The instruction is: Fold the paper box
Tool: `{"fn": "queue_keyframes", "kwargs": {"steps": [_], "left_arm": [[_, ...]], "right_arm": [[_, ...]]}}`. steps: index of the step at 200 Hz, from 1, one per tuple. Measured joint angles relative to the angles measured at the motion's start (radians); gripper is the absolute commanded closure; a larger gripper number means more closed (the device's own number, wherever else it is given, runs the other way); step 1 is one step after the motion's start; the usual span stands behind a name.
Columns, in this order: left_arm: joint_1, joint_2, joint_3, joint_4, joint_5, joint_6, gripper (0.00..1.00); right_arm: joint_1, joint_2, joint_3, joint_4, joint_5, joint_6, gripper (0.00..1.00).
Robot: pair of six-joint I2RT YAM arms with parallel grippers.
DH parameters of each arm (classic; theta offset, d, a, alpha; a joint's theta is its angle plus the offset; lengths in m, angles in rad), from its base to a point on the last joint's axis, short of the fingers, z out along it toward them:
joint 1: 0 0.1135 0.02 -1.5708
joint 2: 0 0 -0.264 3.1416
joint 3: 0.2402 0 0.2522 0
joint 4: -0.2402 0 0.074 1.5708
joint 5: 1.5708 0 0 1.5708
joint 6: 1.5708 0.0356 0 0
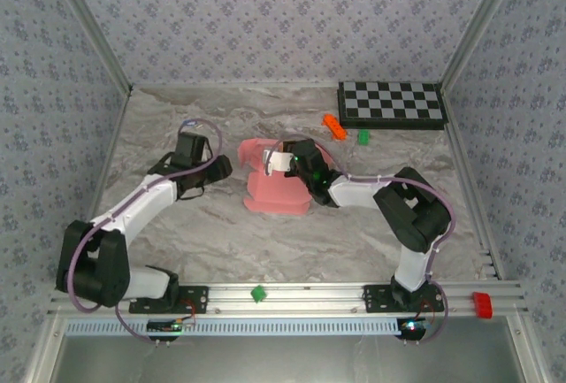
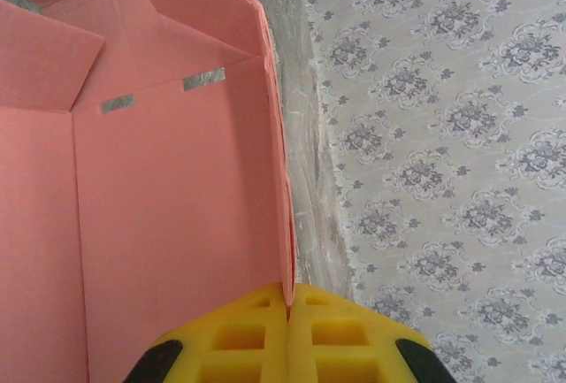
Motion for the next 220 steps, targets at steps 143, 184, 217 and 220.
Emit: {"fn": "queue_keyframes", "kwargs": {"steps": [143, 184, 217, 220], "left_arm": [[0.113, 0.361, 0.195, 0.133, 0.266, 0.272, 0.40], [0.113, 0.391, 0.214, 0.134, 0.299, 0.298, 0.42], [0.113, 0.409, 0.220, 0.134, 0.354, 0.314, 0.43], [0.113, 0.410, 0.221, 0.134, 0.360, 0.316, 0.43]], "right_arm": [[-0.010, 0.013, 0.032, -0.064, -0.029, 0.015, 1.00], [-0.011, 0.015, 0.033, -0.063, -0.029, 0.015, 1.00], [-0.010, 0.015, 0.033, -0.062, -0.029, 0.014, 1.00], [-0.010, 0.015, 0.033, -0.062, -0.029, 0.014, 1.00]]}}
